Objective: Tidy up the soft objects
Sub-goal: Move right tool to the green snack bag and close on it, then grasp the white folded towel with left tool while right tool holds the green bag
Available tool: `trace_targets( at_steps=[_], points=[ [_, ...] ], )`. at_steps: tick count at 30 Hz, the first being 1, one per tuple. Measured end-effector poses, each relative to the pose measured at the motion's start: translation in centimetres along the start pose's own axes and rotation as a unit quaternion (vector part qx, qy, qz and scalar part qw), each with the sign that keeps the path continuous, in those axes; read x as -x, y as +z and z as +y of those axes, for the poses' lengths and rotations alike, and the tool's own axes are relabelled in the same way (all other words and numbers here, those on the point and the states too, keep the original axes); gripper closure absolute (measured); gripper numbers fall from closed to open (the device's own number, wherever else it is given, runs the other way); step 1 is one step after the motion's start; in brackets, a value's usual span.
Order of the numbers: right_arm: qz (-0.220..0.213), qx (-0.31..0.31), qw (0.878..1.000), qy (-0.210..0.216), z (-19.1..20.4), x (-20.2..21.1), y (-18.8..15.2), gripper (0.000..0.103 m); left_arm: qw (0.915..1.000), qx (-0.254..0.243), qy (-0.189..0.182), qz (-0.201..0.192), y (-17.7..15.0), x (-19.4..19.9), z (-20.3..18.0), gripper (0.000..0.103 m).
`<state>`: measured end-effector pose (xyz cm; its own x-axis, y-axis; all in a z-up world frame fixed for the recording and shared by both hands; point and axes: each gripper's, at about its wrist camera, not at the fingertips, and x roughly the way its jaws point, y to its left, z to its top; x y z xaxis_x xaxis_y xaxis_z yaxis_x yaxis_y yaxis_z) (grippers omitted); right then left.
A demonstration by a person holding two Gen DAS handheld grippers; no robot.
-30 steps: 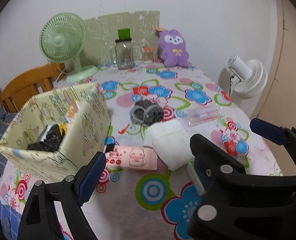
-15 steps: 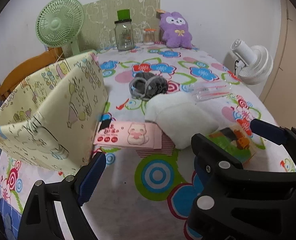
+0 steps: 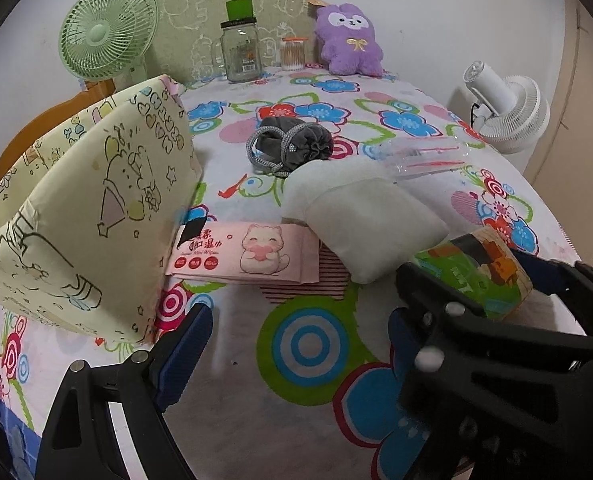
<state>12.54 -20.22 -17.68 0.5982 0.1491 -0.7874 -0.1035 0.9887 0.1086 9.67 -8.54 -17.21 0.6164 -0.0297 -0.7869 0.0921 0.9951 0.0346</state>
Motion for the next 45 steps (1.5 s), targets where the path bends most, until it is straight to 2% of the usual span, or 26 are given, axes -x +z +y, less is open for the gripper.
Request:
trace_targets(
  at_steps=[2,8,20,27,43,45],
  points=[
    [0.001,-0.003,1.0,-0.005,-0.1,0.0,0.1,0.029,1.0,0.0,-0.002,-0.001,0.2,-0.1,-0.2,0.012],
    [-0.004,-0.011,1.0,0.003,-0.8,0.4,0.3,0.033,1.0,-0.003,-0.002,-0.007,0.7,0.0,-0.9,0.012],
    [-0.027,-0.037,0.999,-0.019,-3.8,1.5,1.7,0.033,0.9994,-0.017,-0.022,-0.02,3.2,-0.3,-3.9,0.012],
    [-0.034,-0.044,0.998,-0.026,-5.1,1.1,2.8,0.033,0.9994,-0.017,-0.017,-0.024,4.7,-1.7,-5.1,0.012],
    [-0.025,-0.042,0.998,-0.028,-5.6,-0.9,4.5,0.033,0.9999,0.006,-0.01,-0.009,6.1,-4.4,-4.5,0.013],
    [-0.024,-0.041,0.998,-0.029,-5.5,-1.0,4.6,0.033,0.9999,0.009,-0.008,-0.007,6.2,-4.5,-4.4,0.019]
  ],
)
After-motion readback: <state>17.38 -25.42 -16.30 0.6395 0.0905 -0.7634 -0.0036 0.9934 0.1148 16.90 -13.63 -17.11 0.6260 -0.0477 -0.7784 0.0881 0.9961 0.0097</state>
